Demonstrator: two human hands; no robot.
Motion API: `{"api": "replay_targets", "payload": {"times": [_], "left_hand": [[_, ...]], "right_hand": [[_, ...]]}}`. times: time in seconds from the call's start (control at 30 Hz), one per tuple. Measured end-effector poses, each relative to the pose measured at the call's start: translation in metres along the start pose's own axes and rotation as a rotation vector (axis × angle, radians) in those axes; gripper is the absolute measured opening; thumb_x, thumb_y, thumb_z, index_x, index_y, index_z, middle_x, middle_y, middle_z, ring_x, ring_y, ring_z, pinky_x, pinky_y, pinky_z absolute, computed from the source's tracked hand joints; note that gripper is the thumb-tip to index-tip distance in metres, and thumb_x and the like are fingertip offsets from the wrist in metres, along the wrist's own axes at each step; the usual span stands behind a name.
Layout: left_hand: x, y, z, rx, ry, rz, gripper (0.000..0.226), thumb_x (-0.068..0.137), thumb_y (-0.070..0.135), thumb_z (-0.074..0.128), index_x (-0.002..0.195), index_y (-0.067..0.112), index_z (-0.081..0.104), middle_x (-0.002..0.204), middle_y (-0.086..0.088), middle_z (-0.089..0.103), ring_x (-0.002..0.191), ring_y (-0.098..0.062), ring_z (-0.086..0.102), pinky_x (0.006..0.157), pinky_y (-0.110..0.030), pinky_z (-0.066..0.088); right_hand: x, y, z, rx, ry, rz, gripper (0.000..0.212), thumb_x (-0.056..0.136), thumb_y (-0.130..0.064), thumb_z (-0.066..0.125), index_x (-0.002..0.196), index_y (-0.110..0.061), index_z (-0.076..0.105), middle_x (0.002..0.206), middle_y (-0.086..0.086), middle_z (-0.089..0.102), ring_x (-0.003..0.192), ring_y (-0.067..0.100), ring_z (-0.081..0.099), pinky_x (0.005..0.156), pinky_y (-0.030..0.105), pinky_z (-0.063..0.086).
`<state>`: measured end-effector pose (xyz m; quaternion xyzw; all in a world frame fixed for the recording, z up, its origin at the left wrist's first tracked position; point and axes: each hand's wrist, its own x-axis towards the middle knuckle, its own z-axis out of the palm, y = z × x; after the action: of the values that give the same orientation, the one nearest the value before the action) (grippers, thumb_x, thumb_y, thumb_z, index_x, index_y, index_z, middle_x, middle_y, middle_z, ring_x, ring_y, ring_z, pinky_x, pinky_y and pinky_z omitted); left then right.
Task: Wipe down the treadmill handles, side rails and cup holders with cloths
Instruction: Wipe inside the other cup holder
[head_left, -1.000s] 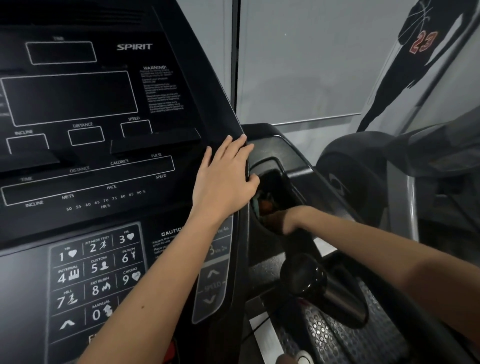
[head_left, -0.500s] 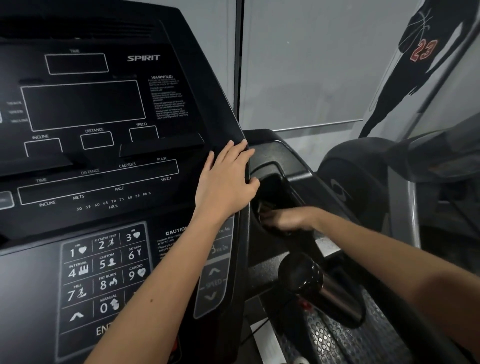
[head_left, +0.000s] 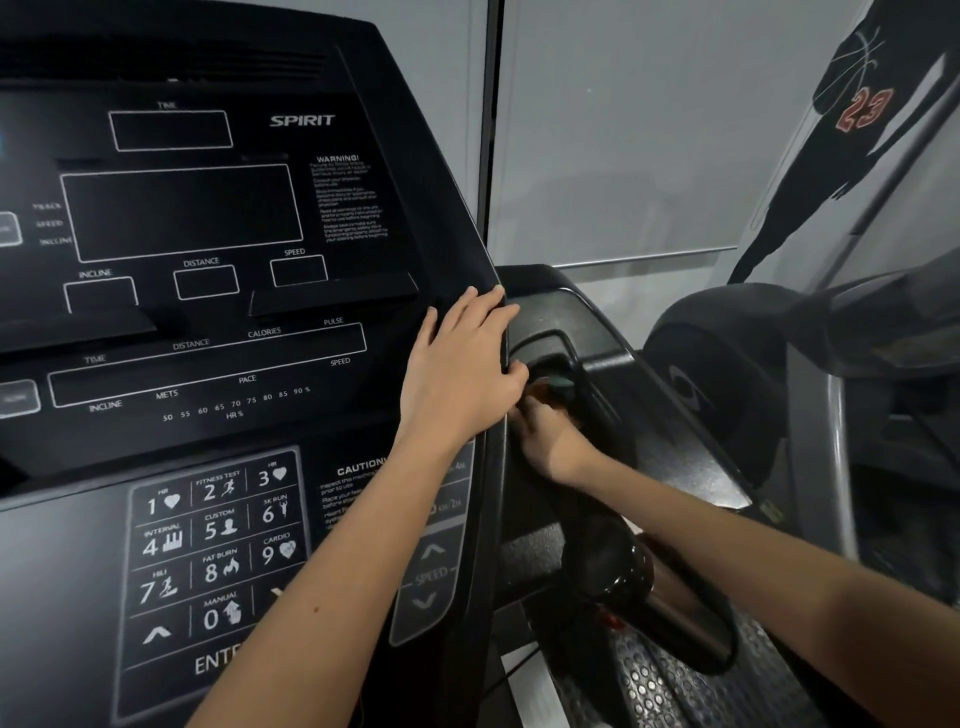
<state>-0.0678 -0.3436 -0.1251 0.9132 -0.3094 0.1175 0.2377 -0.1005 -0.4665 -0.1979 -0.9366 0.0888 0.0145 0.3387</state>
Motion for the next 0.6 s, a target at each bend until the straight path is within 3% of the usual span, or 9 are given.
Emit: {"api": "replay_targets", "payload": {"times": [0.1,0.17,0.2,0.23,0.3,0.37,0.43,0.5,0.6], "left_hand": [[0.001,-0.001,0.001,0.003,0.006,0.003,0.057,0.089,0.033,0.050,0.143,0.029,0.031,0.155,0.012,0.021,0.144,-0.006,0.007,0.117,-0.035,0.003],[0.001,-0.001,0.001,0.002,0.003,0.004,0.057,0.089,0.033,0.049,0.143,0.029,0.031,0.155,0.012,0.021,0.144,-0.006,0.007,0.117,-0.035,0.002],[0.000,-0.001,0.001,0.000,0.004,0.003,0.057,0.090,0.032,0.049,0.143,0.029,0.031,0.155,0.012,0.020,0.144,-0.006,0.007,0.117,-0.035,0.002],[0.000,-0.001,0.000,0.000,0.002,0.003,0.057,0.090,0.032,0.049,0.143,0.029,0.031,0.155,0.012,0.020,0.144,-0.006,0.007,0.117,-0.035,0.002],[-0.001,0.000,0.000,0.003,-0.003,0.003,0.057,0.090,0.032,0.049,0.143,0.029,0.030,0.155,0.012,0.020,0.144,-0.006,0.006,0.117,-0.034,0.002],[-0.002,0.000,-0.001,0.007,-0.009,-0.004,0.056,0.090,0.033,0.048,0.144,0.029,0.030,0.155,0.013,0.019,0.144,-0.005,0.006,0.117,-0.034,0.002],[-0.002,0.000,-0.002,0.008,-0.019,-0.007,0.056,0.091,0.033,0.048,0.144,0.029,0.029,0.155,0.012,0.018,0.144,-0.005,0.005,0.117,-0.034,0.002],[-0.002,0.000,-0.002,0.009,-0.027,-0.009,0.056,0.091,0.034,0.048,0.144,0.029,0.028,0.156,0.012,0.017,0.144,-0.006,0.005,0.117,-0.035,0.002],[-0.002,-0.001,-0.002,0.002,-0.026,-0.015,0.056,0.091,0.034,0.048,0.144,0.030,0.029,0.155,0.013,0.018,0.144,-0.005,0.006,0.118,-0.034,0.002]], "right_hand": [[-0.030,0.011,-0.023,-0.101,-0.143,-0.149,0.025,0.096,-0.021,0.046,0.114,-0.009,0.058,0.120,0.011,0.058,0.114,0.024,0.052,0.094,0.026,0.038],[-0.049,0.015,-0.047,-0.225,-0.271,-0.154,0.019,0.093,-0.020,0.047,0.084,-0.018,0.063,0.106,0.013,0.065,0.098,0.025,0.059,0.083,0.030,0.044],[-0.055,0.013,-0.060,-0.352,-0.318,-0.144,0.026,0.092,-0.021,0.045,0.070,-0.020,0.058,0.099,0.016,0.065,0.091,0.026,0.060,0.078,0.032,0.044],[-0.057,0.008,-0.071,-0.482,-0.353,-0.138,0.030,0.093,-0.022,0.041,0.066,-0.018,0.055,0.096,0.017,0.064,0.090,0.028,0.059,0.076,0.033,0.043],[-0.051,-0.003,-0.080,-0.749,-0.415,-0.180,0.036,0.095,-0.027,0.034,0.080,-0.011,0.061,0.100,0.017,0.063,0.098,0.030,0.057,0.080,0.033,0.040],[-0.035,-0.006,-0.073,-1.023,-0.484,-0.213,0.046,0.098,-0.033,0.026,0.104,-0.006,0.063,0.116,0.016,0.061,0.115,0.030,0.051,0.097,0.035,0.034],[-0.013,0.004,-0.059,-1.341,-0.565,-0.192,0.051,0.098,-0.034,0.021,0.139,-0.008,0.037,0.147,0.014,0.036,0.140,0.027,0.024,0.115,0.040,0.010],[0.007,0.021,-0.047,-1.612,-0.592,-0.202,0.059,0.095,-0.032,0.022,0.149,-0.018,0.001,0.158,0.007,-0.002,0.145,0.024,-0.007,0.116,0.048,-0.006],[0.016,0.028,-0.043,-1.736,-0.610,-0.261,0.062,0.094,-0.030,0.025,0.148,-0.026,-0.005,0.157,0.002,-0.012,0.145,0.025,-0.011,0.114,0.054,-0.007]]}}
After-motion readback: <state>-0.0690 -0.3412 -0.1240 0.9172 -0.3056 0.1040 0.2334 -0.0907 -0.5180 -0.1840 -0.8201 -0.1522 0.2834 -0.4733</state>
